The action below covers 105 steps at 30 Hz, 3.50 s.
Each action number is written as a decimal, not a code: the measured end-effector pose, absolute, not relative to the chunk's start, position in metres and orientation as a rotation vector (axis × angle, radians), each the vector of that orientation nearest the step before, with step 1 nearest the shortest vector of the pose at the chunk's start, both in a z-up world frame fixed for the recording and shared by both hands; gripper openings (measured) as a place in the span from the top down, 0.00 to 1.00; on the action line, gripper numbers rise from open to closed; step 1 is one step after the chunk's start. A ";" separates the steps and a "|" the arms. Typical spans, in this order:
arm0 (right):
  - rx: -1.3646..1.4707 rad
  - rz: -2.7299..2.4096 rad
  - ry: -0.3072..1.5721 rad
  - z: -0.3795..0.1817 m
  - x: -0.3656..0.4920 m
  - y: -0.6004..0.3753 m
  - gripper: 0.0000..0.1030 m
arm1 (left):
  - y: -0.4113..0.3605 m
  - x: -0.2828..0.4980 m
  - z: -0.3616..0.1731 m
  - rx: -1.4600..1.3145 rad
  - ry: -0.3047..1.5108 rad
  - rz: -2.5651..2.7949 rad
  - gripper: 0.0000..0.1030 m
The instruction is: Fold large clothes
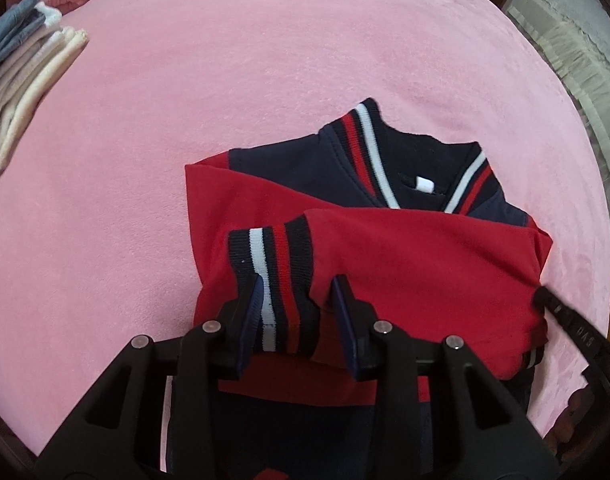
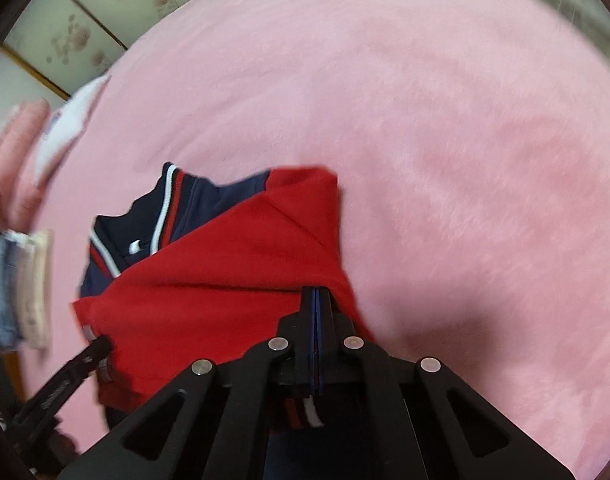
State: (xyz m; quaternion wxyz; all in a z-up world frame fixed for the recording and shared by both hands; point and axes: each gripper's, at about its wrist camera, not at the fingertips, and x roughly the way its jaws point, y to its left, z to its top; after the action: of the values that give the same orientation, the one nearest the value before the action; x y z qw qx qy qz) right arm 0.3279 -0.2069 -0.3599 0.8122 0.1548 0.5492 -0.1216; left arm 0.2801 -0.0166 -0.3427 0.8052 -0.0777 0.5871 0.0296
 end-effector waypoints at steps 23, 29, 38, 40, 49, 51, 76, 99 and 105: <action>0.316 -0.217 1.107 -0.381 0.373 -0.238 1.00 | 0.004 0.302 -0.358 -0.243 1.220 0.057 0.68; 0.495 -0.132 1.045 -0.357 0.353 -0.241 1.00 | -0.003 0.293 -0.346 -0.252 1.227 0.078 0.68; 0.302 -0.052 1.188 -0.376 0.325 -0.219 1.00 | 0.015 0.243 -0.329 -0.189 1.249 0.160 0.68; 0.250 -0.087 1.187 -0.372 0.310 -0.222 1.00 | 0.019 0.230 -0.327 -0.067 1.254 0.218 0.68; 0.276 -0.227 1.151 -0.338 0.231 -0.214 0.72 | 0.048 0.164 -0.320 -0.096 1.342 0.129 0.68; 0.305 -0.270 1.152 -0.337 0.208 -0.208 0.65 | 0.048 0.150 -0.318 -0.066 1.355 0.093 0.67; 0.362 -0.216 1.207 -0.376 -0.010 -0.212 0.18 | 0.087 -0.029 -0.336 -0.223 1.424 0.081 0.24; 0.819 0.084 1.184 -0.415 -0.044 -0.258 0.63 | 0.093 -0.100 -0.341 -0.500 1.322 0.040 0.51; 0.978 0.089 1.140 -0.419 -0.040 -0.257 0.86 | 0.106 -0.102 -0.337 -0.661 1.255 0.043 0.85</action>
State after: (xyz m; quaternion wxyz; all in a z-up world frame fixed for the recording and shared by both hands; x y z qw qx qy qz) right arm -0.0401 -0.2574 -0.4187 0.7301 0.4441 0.5177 0.0403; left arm -0.1017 0.1055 -0.3366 0.7587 -0.3033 0.5762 0.0197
